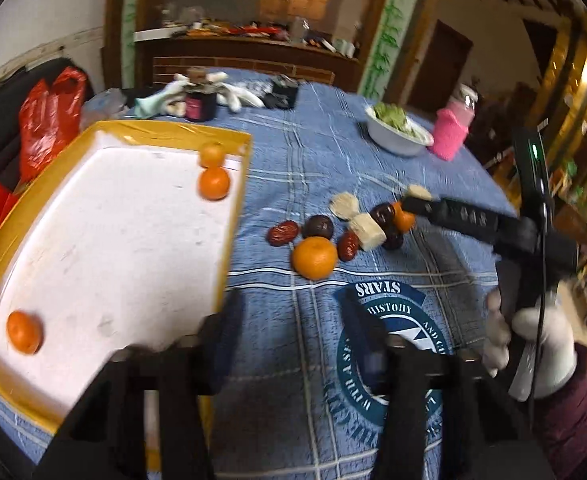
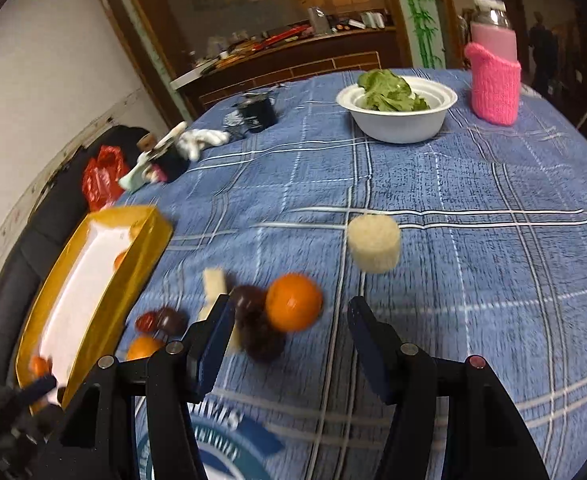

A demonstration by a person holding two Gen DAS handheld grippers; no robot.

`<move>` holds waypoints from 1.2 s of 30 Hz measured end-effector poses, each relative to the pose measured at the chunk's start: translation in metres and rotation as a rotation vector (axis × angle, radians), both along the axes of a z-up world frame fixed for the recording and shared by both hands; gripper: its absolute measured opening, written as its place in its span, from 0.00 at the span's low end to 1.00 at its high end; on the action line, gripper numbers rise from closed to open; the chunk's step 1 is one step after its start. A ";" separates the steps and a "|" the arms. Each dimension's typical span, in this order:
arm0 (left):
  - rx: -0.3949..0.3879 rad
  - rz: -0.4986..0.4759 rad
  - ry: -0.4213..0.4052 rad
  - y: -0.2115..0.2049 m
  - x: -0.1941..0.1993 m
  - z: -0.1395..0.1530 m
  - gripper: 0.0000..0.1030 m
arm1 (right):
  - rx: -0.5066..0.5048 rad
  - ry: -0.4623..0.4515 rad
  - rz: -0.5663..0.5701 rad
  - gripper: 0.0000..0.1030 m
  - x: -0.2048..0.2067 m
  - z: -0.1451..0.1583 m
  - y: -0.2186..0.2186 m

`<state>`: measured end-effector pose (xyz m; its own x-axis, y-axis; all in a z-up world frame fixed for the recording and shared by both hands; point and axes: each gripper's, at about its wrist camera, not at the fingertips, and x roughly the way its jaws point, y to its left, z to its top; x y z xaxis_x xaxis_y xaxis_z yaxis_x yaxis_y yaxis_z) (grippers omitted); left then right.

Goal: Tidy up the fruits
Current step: 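Grasp a mandarin with the left tool while the right tool grasps another mandarin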

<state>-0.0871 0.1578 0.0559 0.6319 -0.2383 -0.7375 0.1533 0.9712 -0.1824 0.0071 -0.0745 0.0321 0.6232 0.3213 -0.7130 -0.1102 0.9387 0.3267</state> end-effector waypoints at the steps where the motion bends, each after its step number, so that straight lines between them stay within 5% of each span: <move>1: 0.005 -0.007 0.007 -0.004 0.006 -0.002 0.35 | 0.014 0.010 -0.002 0.61 0.005 -0.003 -0.001; 9: 0.047 -0.010 0.057 -0.027 0.051 -0.022 0.35 | 0.089 0.039 0.017 0.61 0.021 -0.020 -0.008; 16: 0.027 -0.045 0.081 -0.039 0.066 -0.032 0.37 | 0.272 0.088 0.037 0.61 0.028 -0.031 -0.025; 19: 0.066 -0.042 0.098 -0.045 0.068 -0.042 0.32 | 0.390 0.126 0.045 0.54 0.031 -0.038 -0.032; 21: 0.017 -0.051 0.090 -0.040 0.067 -0.039 0.32 | 0.435 0.149 0.046 0.46 0.031 -0.042 -0.034; 28: -0.010 -0.013 0.065 -0.034 0.060 -0.032 0.32 | 0.277 0.092 0.049 0.43 0.029 -0.033 -0.013; 36: -0.046 0.029 0.038 -0.017 0.040 -0.015 0.32 | 0.256 0.074 0.069 0.35 0.024 -0.031 -0.015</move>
<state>-0.0471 0.1408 0.0406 0.6112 -0.2539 -0.7497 0.1171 0.9657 -0.2316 0.0312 -0.0896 0.0013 0.5428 0.5371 -0.6457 -0.1379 0.8154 0.5623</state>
